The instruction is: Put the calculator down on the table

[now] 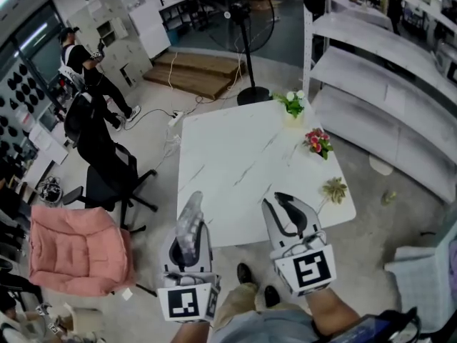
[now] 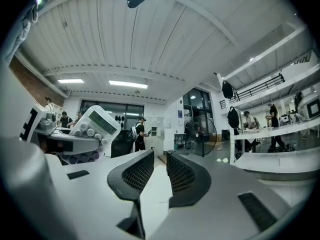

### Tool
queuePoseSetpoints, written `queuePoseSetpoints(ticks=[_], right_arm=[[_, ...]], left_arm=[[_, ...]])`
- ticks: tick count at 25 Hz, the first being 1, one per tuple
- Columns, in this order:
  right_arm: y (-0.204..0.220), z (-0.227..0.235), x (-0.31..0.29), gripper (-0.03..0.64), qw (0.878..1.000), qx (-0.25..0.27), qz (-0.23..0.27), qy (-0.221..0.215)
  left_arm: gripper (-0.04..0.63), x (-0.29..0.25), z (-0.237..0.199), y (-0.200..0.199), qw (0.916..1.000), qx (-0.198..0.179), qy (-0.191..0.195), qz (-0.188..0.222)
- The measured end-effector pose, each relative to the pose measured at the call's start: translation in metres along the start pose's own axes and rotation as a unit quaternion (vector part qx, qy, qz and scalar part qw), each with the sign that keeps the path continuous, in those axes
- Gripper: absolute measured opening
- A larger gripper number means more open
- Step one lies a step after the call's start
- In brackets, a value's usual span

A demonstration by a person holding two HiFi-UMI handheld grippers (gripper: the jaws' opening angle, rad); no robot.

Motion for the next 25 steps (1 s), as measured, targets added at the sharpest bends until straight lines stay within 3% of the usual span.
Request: queuePoseSetpoints(ticks=[13,21,25], right_arm=[[0.016,0.016,-0.118,0.096,1.0,0.018,-0.019,0.015],[-0.011,0.029,-0.182,0.095,0.998,0.045,0.001,0.044],[-0.028,0.028,-0.197,0.094,0.996,0.053,0.027,0.064]], left_arm=[[0.133,-0.112,-0.059,0.03,0.9996,0.018,0.022,0.003],[0.133,-0.183,-0.097,0.019,0.998,0.024,0.052,0.027],[0.133,-0.209,-0.112,0.007,0.996,0.013,0.065,0.06]])
Point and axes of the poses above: the fingertips, and each gripper's own axes: x backward along the fingers, z to its right, y out of its underside, the point moved 7 cm from there along x, backward along the fingers, and after that the axes turned 7 degrees about -x, right-handed, at the moved point
